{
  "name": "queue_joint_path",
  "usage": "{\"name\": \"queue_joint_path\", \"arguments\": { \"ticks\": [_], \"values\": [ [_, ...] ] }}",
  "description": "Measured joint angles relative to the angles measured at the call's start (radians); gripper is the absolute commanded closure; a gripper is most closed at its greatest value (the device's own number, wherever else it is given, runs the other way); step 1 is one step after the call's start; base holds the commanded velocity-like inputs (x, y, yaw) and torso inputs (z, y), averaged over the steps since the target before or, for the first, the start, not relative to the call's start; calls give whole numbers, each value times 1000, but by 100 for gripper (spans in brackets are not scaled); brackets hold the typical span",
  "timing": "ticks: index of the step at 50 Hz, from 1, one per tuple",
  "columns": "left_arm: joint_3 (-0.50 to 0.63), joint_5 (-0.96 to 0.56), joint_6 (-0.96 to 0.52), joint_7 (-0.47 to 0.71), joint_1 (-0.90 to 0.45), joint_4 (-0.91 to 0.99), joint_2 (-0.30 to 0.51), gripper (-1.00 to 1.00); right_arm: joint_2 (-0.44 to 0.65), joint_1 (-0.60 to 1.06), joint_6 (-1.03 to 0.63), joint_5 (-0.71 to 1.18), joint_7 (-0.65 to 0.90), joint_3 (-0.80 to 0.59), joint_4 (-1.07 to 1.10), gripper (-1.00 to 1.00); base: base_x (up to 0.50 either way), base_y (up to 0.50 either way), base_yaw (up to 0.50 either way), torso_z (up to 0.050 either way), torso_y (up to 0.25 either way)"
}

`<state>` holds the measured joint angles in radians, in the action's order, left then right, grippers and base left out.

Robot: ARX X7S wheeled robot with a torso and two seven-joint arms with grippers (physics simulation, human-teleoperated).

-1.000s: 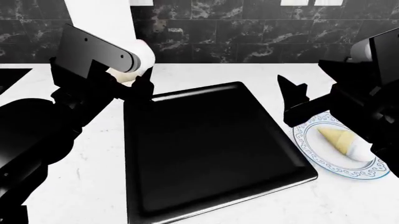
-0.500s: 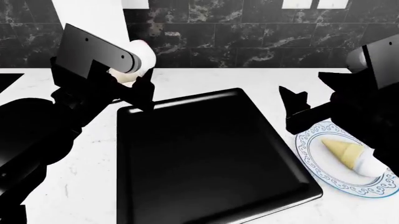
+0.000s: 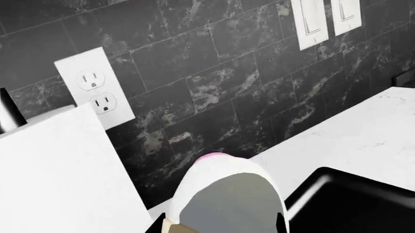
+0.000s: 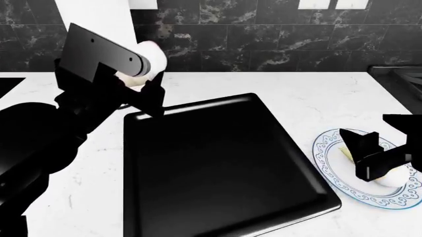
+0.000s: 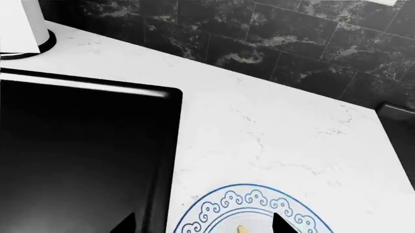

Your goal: Move the dessert items from the plate to the tray.

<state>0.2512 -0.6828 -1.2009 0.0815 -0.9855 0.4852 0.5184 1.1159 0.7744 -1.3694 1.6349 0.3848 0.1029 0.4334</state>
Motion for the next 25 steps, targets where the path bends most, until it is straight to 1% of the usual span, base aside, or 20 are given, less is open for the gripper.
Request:
{"name": "queue_joint_path", "arguments": {
  "ticks": [11, 25],
  "values": [
    [4, -3, 15, -5, -1, -3, -4, 100, 86, -112, -19, 79, 29, 121, -2, -100, 0, 0, 0, 0, 0],
    [6, -8, 19, -2, 4, 2, -2, 100, 115, -222, -41, 76, 23, 251, -20, -100, 0, 0, 0, 0, 0]
  ]
}}
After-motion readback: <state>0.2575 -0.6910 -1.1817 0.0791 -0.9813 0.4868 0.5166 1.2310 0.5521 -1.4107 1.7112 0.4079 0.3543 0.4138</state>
